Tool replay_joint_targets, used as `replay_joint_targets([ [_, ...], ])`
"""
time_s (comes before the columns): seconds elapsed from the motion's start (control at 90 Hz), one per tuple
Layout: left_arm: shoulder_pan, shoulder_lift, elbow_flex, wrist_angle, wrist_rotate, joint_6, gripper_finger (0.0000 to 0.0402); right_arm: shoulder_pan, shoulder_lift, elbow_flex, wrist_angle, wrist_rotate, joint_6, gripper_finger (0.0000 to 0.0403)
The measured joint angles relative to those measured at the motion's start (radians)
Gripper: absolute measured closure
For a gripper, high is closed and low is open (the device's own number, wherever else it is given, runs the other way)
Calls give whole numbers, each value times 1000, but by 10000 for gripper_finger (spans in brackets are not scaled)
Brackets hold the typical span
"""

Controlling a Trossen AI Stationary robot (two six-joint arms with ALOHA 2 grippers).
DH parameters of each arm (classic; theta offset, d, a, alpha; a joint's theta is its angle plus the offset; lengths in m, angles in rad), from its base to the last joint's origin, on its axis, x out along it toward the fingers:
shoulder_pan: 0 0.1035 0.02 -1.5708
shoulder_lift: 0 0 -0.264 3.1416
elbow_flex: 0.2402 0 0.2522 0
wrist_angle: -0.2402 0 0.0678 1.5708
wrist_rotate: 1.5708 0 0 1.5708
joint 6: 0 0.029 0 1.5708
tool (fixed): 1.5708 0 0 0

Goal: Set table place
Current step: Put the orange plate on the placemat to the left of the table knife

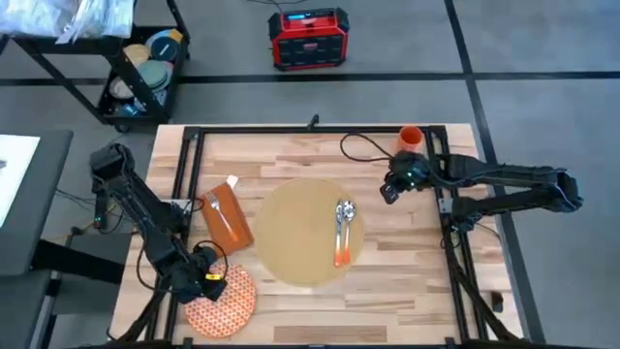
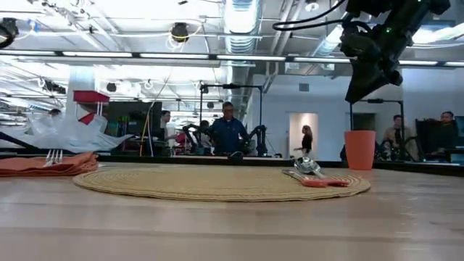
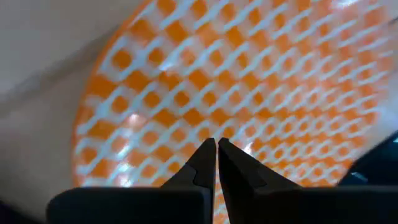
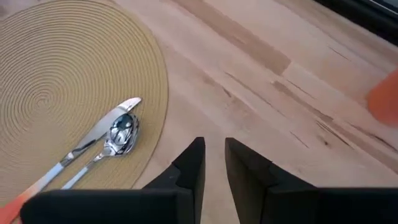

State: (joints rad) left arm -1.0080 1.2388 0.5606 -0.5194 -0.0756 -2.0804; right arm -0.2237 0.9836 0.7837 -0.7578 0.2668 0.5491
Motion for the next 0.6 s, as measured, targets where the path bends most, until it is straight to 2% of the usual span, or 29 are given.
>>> replay_joint_targets([
  [0.189,52,101,7,6,106,1,402,0,0,0,-31,0,-2,351],
  [0.278,93,138,28,51,85,-8,401,0,0,0,-51,1,-8,351],
  [0.6,244,214,78,92,47,133,402,-2,0,0,-47,31,-35,351],
])
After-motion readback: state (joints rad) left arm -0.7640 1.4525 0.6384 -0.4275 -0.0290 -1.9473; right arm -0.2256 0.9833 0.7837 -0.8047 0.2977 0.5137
